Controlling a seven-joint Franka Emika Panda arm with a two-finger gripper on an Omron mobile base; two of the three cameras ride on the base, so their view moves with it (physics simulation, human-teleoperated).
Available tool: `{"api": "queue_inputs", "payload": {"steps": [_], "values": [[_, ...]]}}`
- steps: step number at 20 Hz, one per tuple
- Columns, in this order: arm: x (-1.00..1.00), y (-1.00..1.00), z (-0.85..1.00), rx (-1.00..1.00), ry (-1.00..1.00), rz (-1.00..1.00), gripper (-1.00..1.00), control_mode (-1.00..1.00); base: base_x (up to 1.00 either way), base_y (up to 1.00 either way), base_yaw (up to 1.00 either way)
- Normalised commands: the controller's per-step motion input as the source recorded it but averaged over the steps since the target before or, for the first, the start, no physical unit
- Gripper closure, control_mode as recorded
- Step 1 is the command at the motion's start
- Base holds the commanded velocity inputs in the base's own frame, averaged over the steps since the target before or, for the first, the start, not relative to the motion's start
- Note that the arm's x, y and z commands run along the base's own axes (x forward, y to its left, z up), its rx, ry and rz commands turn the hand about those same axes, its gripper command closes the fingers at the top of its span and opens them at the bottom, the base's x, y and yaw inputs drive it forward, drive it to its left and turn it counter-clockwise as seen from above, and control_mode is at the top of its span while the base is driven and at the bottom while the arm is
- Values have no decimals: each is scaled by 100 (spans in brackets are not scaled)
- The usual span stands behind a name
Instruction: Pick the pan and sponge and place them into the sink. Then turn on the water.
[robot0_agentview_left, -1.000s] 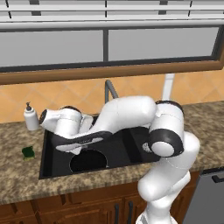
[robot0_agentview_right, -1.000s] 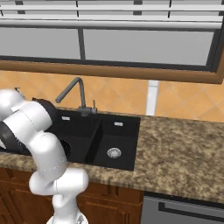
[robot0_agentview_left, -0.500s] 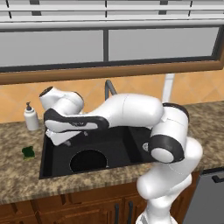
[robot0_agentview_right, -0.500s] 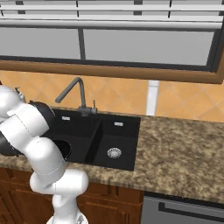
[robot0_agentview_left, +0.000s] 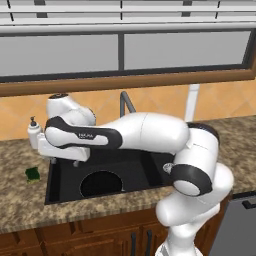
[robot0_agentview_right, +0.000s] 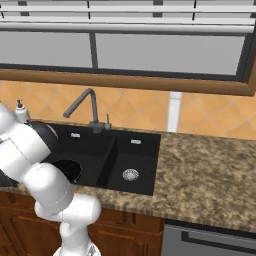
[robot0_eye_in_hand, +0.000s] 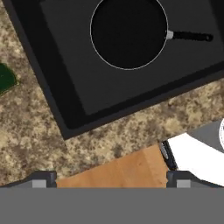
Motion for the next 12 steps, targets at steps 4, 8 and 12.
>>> {"api": "queue_inputs", "payload": {"steps": [4, 8, 12], "values": [[19, 55, 0, 6, -2, -19, -100, -100, 0, 0, 0], [47, 41, -3, -9, 3, 3, -100, -100, 0, 0, 0], [49, 47, 2, -16, 2, 18, -100, -100, 0, 0, 0]]}}
